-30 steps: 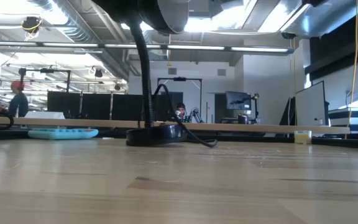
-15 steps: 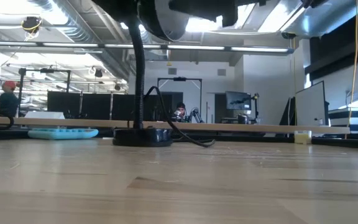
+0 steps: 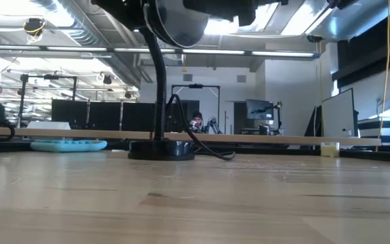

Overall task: Screw lightbulb
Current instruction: Insert the lightbulb into the black lamp

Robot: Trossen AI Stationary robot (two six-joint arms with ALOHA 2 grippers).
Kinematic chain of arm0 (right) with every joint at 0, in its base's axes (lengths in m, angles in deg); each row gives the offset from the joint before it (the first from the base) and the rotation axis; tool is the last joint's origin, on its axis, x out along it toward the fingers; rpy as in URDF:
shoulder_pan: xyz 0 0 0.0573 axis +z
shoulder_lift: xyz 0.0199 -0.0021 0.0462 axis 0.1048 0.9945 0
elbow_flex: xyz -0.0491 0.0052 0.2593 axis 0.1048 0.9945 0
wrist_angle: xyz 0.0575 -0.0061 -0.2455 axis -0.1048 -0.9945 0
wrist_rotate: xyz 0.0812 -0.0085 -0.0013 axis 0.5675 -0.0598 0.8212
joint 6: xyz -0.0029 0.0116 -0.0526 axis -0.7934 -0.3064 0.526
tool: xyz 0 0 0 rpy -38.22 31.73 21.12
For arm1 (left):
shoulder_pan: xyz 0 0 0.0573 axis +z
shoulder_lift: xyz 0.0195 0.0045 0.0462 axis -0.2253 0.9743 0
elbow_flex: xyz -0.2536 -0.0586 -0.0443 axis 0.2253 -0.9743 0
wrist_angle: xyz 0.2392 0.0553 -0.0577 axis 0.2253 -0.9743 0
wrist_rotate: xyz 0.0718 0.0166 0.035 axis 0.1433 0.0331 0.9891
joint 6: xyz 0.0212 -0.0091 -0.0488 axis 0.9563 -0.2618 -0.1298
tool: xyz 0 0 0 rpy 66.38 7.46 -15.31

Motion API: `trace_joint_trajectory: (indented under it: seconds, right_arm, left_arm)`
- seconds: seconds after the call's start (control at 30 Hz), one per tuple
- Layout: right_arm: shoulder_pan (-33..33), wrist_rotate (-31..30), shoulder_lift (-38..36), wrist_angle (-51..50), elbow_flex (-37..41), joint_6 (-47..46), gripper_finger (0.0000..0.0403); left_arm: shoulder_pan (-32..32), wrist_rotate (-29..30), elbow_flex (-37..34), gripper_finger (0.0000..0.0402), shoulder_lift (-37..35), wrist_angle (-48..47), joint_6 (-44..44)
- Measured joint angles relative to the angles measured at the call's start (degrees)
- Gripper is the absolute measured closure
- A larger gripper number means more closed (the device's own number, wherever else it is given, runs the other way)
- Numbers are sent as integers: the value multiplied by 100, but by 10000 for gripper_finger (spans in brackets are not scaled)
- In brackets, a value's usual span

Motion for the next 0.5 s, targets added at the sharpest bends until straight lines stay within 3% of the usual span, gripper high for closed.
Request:
trace_joint_trajectory:
  seconds: [0.23,0.5]
  right_arm:
    - [-2,-536,42,-216,-2,25,123]
    - [-93,-334,431,694,-2,-64,123]
  left_arm:
    - [-4,-6,-2,154,4,-5,-150]
    - [-5,19,-4,152,4,-4,-246]
